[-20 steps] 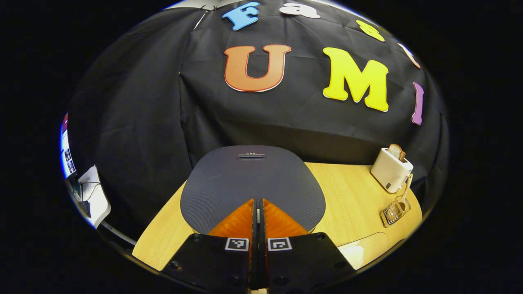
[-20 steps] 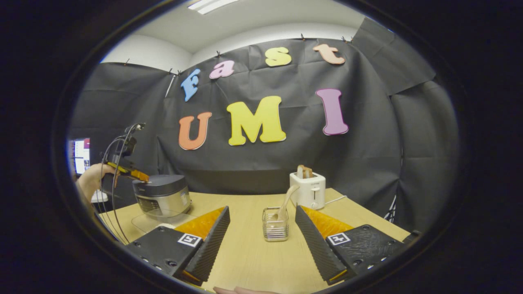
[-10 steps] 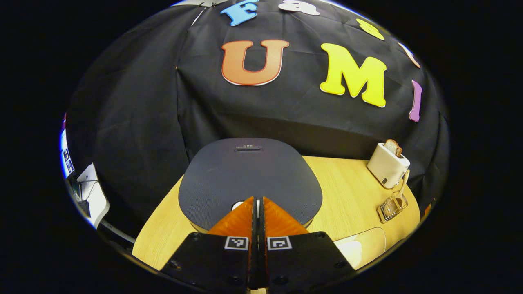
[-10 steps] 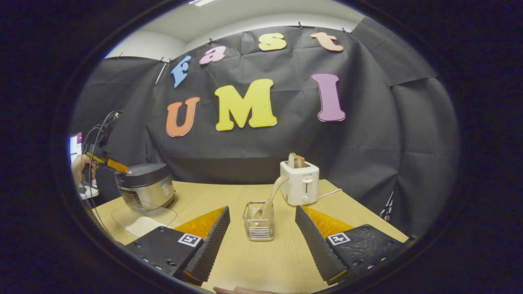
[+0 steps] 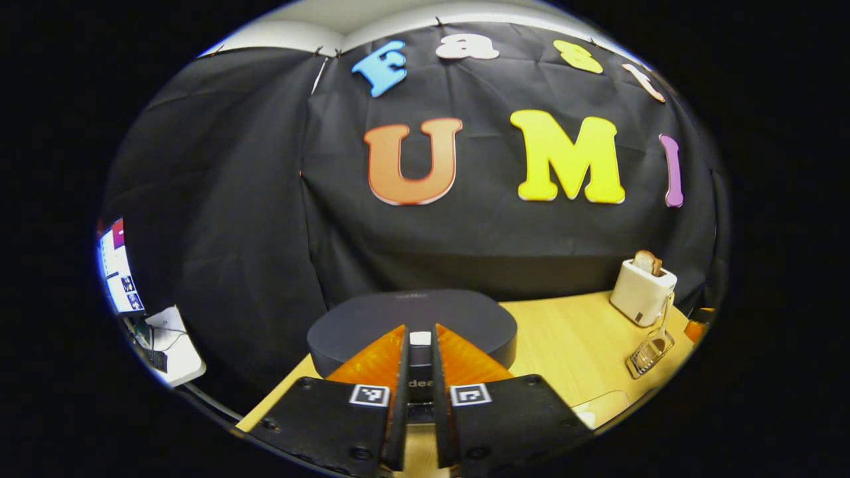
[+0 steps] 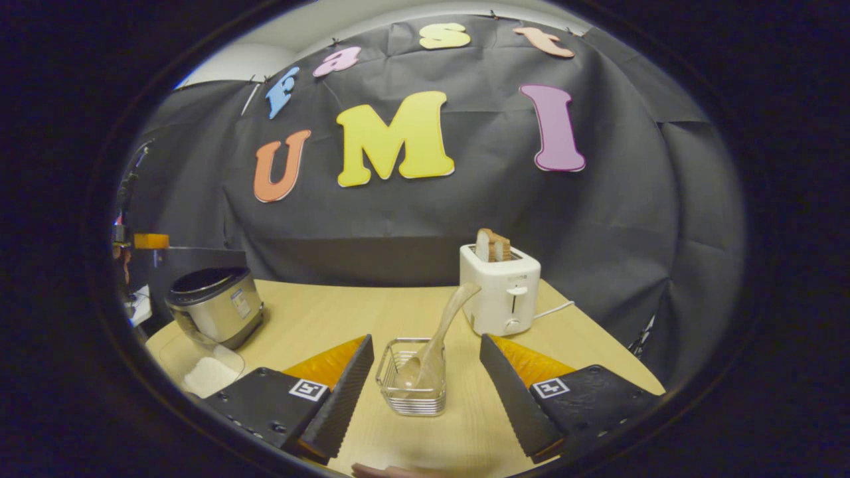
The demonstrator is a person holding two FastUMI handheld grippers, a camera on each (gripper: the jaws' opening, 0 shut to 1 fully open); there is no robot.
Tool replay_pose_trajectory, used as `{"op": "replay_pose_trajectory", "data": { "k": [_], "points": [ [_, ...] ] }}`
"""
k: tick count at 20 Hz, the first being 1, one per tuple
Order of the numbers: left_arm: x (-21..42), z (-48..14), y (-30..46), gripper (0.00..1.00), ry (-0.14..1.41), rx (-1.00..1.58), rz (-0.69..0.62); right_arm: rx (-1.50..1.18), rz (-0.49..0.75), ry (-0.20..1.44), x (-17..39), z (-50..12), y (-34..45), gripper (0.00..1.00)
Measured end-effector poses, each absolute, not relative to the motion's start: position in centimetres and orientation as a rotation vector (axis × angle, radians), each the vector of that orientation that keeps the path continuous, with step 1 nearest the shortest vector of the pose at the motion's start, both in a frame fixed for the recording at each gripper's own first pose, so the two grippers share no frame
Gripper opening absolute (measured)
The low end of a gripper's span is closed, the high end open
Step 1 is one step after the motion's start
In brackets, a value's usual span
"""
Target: Close the left gripper, press the button to open the rice cooker; take a wooden spoon from the chopstick holder with the right hand, scoop a spoonful of rice and pour it into the rice cooker, then put the wooden spoon back into the chopstick holder.
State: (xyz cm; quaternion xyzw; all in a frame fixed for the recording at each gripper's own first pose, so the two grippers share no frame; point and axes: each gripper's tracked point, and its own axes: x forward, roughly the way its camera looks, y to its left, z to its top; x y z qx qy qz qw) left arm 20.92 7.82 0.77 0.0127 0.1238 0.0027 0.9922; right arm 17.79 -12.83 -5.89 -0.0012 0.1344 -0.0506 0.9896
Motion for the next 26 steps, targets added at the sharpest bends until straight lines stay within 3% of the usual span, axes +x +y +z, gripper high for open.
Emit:
{"op": "replay_pose_trajectory", "data": {
  "k": [1,4,5,7,9,10,12,16,17,18,19,20,26],
  "points": [
    [20.7,1.9,7.3,0.3,0.213,0.018,-0.013,0.006,-0.107,0.285,18.9,-6.0,-13.1,0.96],
    [19.1,2.5,4.8,0.96,0.219,-0.04,-0.119,0.068,-0.114,0.342,22.3,-6.9,-14.3,1.0],
    [19.2,1.7,4.9,0.99,0.238,-0.055,-0.117,0.087,-0.114,0.365,23.2,-7.5,-14.6,0.92],
    [19.1,1.0,6.0,0.99,0.232,0.003,-0.071,0.106,-0.11,0.42,26.0,-8.9,-15.2,1.0],
    [18.5,0.6,7.0,0.99,0.222,0.042,-0.039,0.112,-0.124,0.444,28.1,-9.6,-16.0,0.92],
    [18.3,0.4,7.1,0.99,0.222,0.04,-0.03,0.122,-0.123,0.454,29.1,-9.8,-16.2,0.96],
    [17.8,-0.1,7.6,0.99,0.221,0.037,-0.009,0.164,-0.099,0.47,30.7,-10.2,-15.9,0.96],
    [16.3,-0.8,8.4,0.99,0.196,0.029,0.023,0.177,-0.056,0.493,32.6,-11.0,-15.0,0.76],
    [16.6,-1.0,8.2,0.99,0.194,0.024,0.017,0.159,-0.065,0.493,32.7,-11.1,-15.2,0.62],
    [16.3,-1.8,8.1,0.99,0.21,0.018,0.016,0.147,-0.079,0.493,33.0,-11.1,-15.4,0.6],
    [15.5,-2.8,7.8,0.99,0.207,0.002,-0.006,0.143,-0.078,0.493,33.0,-11.1,-15.2,0.47],
    [14.8,-3.8,7.3,0.99,0.229,-0.01,-0.03,0.16,-0.065,0.492,32.7,-10.9,-14.8,0.22],
    [12.9,-5.8,8.1,0.99,0.226,-0.042,-0.02,0.176,-0.042,0.435,30.2,-7.6,-13.4,0.13]
  ]
}}
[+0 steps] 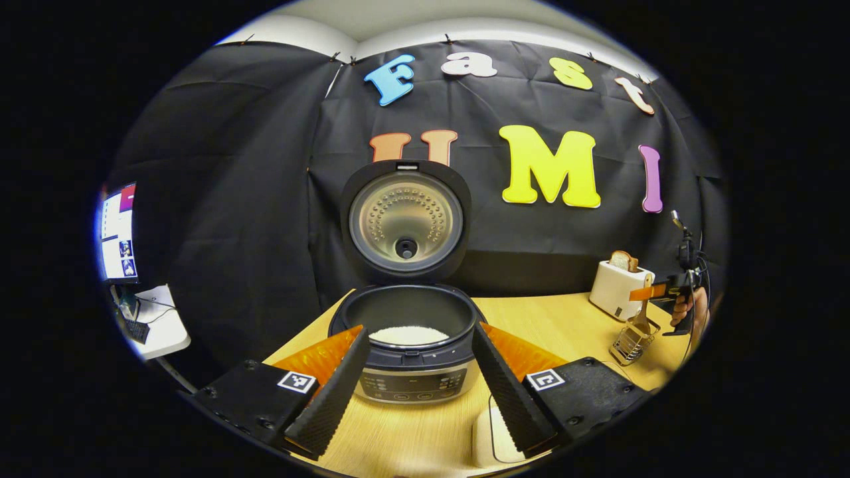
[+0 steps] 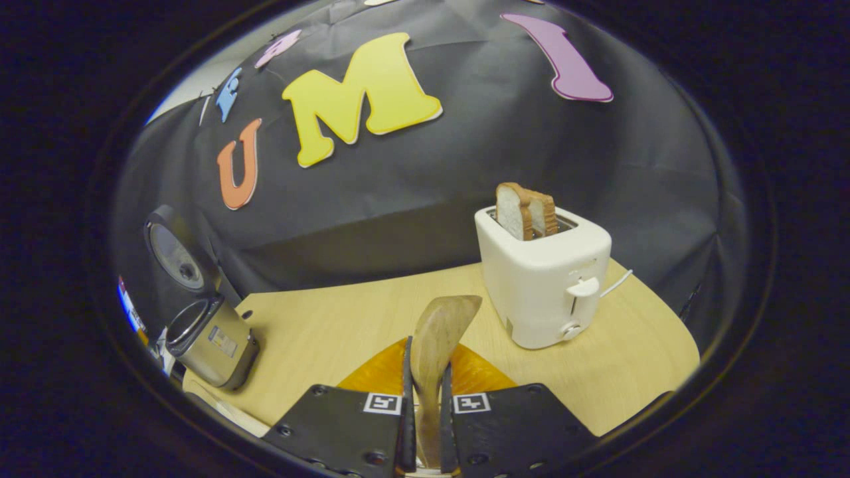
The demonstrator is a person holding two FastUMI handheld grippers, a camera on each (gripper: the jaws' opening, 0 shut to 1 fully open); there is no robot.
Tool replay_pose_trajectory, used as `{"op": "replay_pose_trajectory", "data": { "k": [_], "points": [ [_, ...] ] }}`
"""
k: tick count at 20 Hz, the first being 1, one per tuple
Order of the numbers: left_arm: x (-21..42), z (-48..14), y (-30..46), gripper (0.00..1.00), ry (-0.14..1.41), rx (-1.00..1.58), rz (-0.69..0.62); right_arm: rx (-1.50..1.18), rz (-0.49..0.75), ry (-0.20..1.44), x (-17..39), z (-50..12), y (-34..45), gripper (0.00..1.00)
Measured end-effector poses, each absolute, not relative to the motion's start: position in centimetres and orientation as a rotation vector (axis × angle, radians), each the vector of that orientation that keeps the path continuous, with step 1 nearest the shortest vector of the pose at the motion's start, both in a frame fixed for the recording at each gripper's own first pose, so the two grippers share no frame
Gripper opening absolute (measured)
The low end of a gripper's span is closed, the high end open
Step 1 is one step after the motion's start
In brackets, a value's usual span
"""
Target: Close the left gripper, press the button to open the rice cooker; take a wooden spoon from the chopstick holder with the right hand, scoop a spoonful of rice and pour it into the rice cooker, then put the wooden spoon back into the chopstick holder.
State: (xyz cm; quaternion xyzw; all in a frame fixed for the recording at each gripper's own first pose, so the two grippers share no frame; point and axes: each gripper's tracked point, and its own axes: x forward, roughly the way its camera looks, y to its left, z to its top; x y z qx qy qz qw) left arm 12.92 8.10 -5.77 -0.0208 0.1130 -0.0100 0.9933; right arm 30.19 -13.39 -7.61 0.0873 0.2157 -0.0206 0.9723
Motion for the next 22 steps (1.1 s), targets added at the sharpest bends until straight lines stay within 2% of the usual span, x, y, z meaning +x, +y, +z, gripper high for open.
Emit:
{"op": "replay_pose_trajectory", "data": {
  "k": [8,13,18,22],
  "points": [
    [10.4,-5.5,10.9,0.99,0.15,-0.055,0.059,0.016,-0.048,0.259,25.3,1.1,-10.3,0.13],
    [9.1,-5.7,11.5,0.99,0.124,-0.081,0.068,-0.053,0.023,0.172,20.5,6.4,-4.3,0.13],
    [8.2,-5.6,11.1,0.99,0.095,-0.056,0.065,-0.087,0.138,0.126,16.8,8.3,3.2,0.13],
    [7.6,-5.6,10.3,0.99,0.094,-0.056,0.047,-0.069,0.179,0.143,15.7,6.9,8.2,0.13]
  ]
}}
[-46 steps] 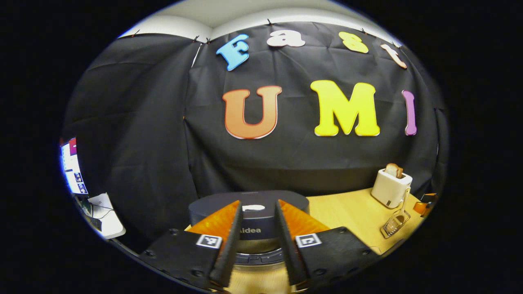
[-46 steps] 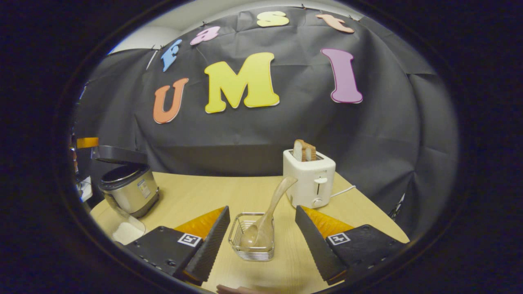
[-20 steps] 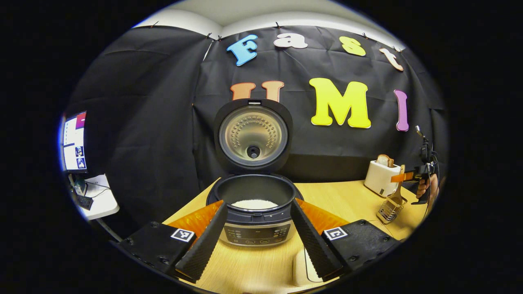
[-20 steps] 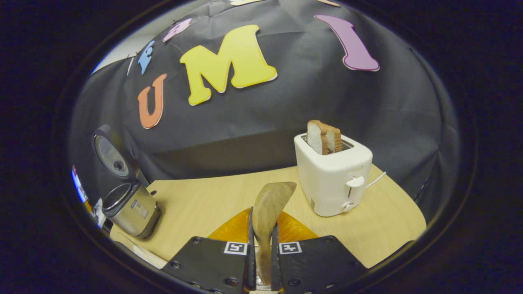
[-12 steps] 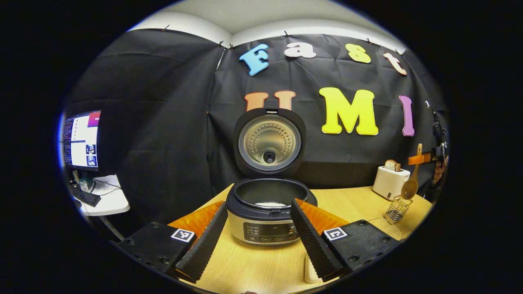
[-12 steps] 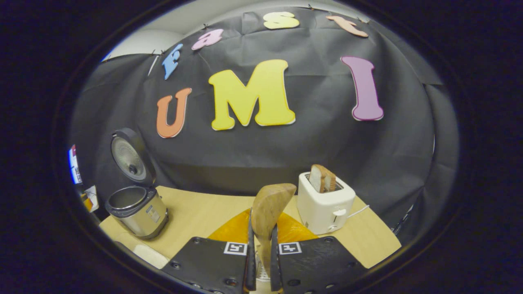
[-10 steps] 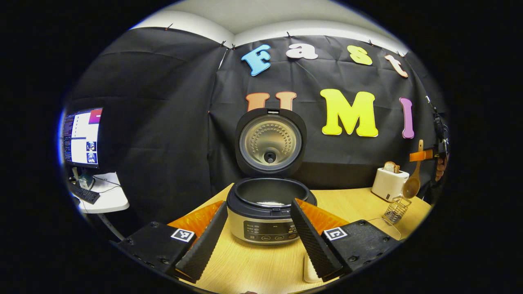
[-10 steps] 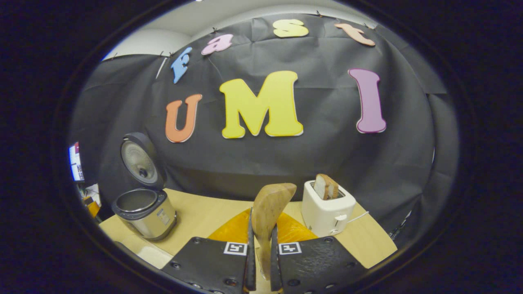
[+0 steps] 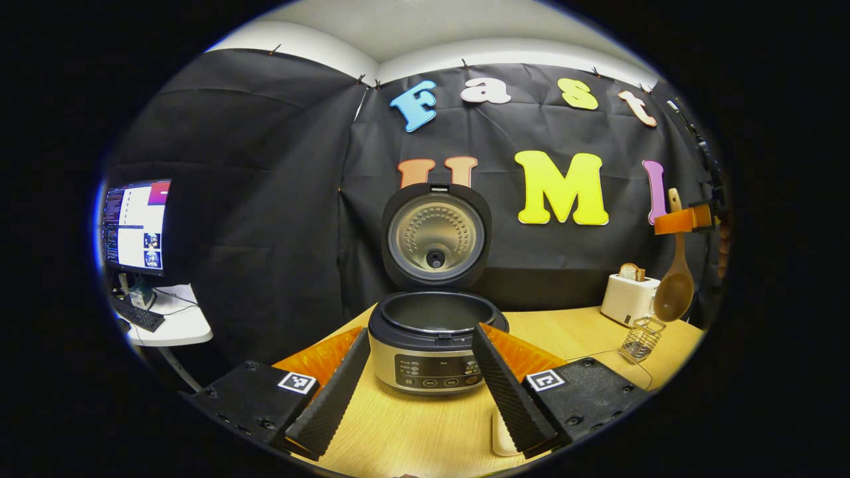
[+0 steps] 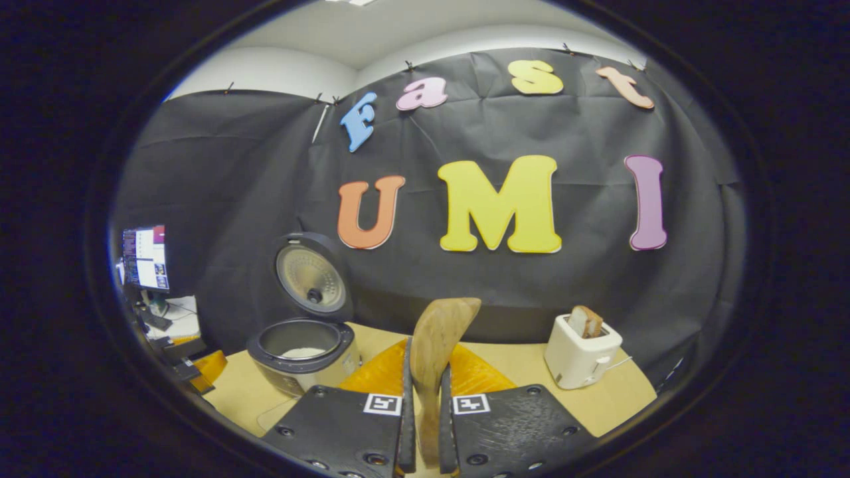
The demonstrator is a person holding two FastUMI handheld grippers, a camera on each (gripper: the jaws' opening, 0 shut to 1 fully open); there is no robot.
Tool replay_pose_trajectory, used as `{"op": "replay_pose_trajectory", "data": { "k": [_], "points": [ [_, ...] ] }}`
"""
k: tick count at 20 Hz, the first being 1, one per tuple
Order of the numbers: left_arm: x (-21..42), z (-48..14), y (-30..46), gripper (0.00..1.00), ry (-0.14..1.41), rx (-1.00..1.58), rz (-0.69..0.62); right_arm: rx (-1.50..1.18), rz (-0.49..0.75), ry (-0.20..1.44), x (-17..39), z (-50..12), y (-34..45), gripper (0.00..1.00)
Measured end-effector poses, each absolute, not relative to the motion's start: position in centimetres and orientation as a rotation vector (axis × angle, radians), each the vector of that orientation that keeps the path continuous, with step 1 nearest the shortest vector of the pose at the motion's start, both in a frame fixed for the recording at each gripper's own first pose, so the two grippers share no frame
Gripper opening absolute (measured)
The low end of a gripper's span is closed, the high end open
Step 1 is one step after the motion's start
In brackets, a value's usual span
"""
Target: Close the left gripper, press the button to open the rice cooker; take a wooden spoon from the chopstick holder with the right hand, scoop a spoonful of rice and pour it into the rice cooker, then put the wooden spoon back into the chopstick holder.
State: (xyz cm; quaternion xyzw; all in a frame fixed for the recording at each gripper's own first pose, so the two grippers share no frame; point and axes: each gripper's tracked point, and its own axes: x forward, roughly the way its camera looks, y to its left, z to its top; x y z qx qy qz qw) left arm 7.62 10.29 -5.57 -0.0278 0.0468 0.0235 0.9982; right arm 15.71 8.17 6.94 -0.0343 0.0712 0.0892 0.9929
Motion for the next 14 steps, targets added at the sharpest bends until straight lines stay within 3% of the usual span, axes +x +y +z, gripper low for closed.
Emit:
{"op": "replay_pose_trajectory", "data": {
  "k": [3,4,7,14],
  "points": [
    [7.2,-4.8,10.2,0.99,0.074,-0.034,0.042,-0.039,0.218,0.192,15.2,4.0,11.9,0.13],
    [7.1,-4.3,10.1,0.94,0.06,-0.051,0.035,-0.04,0.229,0.205,15.0,2.9,12.9,0.13],
    [6.6,-3.6,7.2,1.0,0.059,-0.096,-0.057,-0.059,0.226,0.244,14.7,-1.1,14.5,0.13],
    [5.2,-2.1,9.7,1.0,0.026,-0.043,0.002,-0.11,0.102,0.318,15.6,-8.2,14.1,0.13]
  ]
}}
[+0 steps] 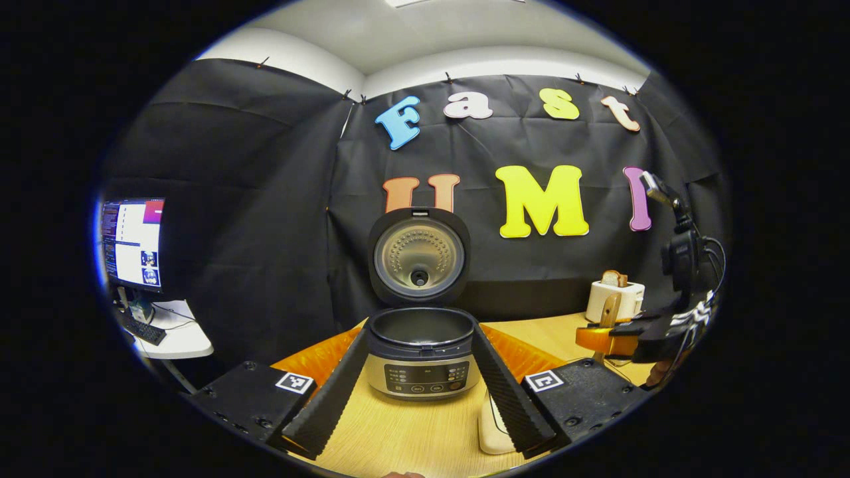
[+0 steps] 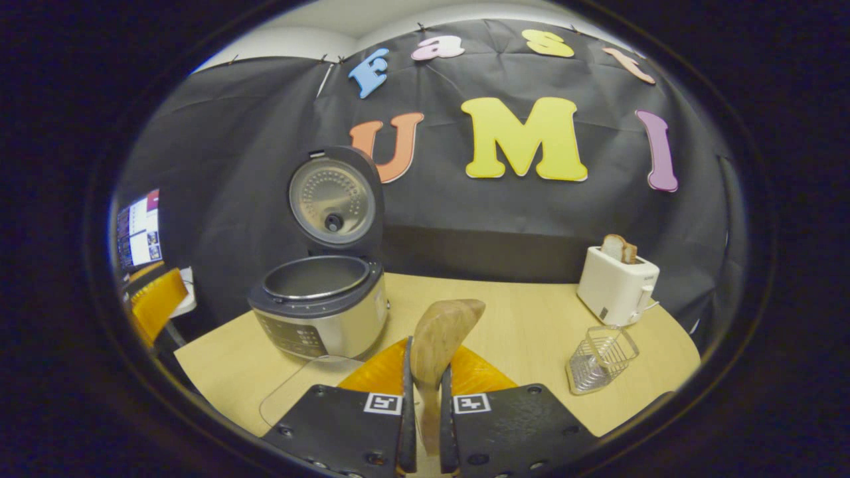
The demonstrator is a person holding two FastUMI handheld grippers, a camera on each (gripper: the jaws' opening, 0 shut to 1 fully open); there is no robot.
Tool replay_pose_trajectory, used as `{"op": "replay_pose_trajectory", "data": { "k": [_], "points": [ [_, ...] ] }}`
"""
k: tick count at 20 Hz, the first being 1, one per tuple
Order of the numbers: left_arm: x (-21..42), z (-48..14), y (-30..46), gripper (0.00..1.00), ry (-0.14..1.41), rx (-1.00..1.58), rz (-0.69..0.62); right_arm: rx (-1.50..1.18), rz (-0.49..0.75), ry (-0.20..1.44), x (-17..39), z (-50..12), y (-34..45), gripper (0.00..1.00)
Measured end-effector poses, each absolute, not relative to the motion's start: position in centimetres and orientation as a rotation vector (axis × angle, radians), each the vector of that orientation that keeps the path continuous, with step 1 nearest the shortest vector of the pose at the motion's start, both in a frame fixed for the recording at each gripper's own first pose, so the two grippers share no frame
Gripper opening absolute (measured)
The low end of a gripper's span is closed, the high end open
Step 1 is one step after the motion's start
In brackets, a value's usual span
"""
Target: Close the left gripper, press the button to open the rice cooker; take a wooden spoon from the chopstick holder with the right hand, scoop a spoonful of rice and pour it into the rice cooker, then put the wooden spoon back into the chopstick holder.
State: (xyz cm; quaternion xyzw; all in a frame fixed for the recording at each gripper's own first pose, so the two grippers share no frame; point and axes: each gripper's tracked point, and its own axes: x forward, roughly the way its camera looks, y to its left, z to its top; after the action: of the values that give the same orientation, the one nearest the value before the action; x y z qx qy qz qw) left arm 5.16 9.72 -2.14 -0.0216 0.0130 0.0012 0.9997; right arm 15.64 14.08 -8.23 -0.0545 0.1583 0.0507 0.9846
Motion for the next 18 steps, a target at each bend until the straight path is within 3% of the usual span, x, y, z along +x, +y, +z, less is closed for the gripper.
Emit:
{"op": "replay_pose_trajectory", "data": {
  "k": [8,18],
  "points": [
    [4.1,-0.9,12.2,0.99,0.001,-0.129,0.009,-0.276,0.073,0.323,14.0,-10.4,14.7,0.12],
    [3.2,0.0,9.2,0.99,-0.011,-0.099,-0.099,-0.201,0.064,0.543,8.8,-13.1,16.8,0.14]
  ]
}}
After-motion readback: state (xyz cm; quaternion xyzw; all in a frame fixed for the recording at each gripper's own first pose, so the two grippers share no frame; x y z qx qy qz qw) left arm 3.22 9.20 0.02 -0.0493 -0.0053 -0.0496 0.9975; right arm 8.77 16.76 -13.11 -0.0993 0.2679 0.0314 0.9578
